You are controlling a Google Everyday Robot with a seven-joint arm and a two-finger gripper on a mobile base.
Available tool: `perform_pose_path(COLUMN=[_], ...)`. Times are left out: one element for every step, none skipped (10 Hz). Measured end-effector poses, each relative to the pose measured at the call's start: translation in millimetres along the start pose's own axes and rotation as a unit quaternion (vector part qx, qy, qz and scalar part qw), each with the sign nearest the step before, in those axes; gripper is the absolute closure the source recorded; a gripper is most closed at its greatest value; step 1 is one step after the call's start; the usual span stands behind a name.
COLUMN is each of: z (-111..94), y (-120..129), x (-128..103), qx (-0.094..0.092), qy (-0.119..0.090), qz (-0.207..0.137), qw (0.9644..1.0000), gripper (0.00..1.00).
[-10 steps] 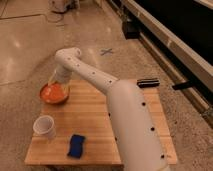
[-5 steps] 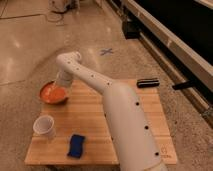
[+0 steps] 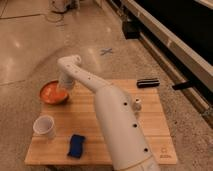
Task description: Drag the ceramic bowl in a circle
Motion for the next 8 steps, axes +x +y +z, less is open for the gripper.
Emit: perform_pose_path(z=[4, 9, 13, 16, 18, 18, 16, 12], y=[0, 1, 2, 4, 6, 8, 11, 15], x=[1, 2, 3, 4, 5, 6, 8, 10], qx=[-0.006, -0.015, -0.023, -0.032, -0.039, -0.045, -0.051, -0.057], qy=[0.0, 0.0, -0.001, -0.001, -0.001, 0.0, 0.003, 0.006], qz=[-0.003, -0.006, -0.008, -0.01, -0.011, -0.01, -0.009, -0.005], qw=[1.0, 0.9999, 0.9997, 0.9994, 0.9992, 0.9989, 0.9987, 0.9983], gripper=[0.36, 0.41, 0.5, 0.62, 0.71, 0.81, 0.92, 0.98])
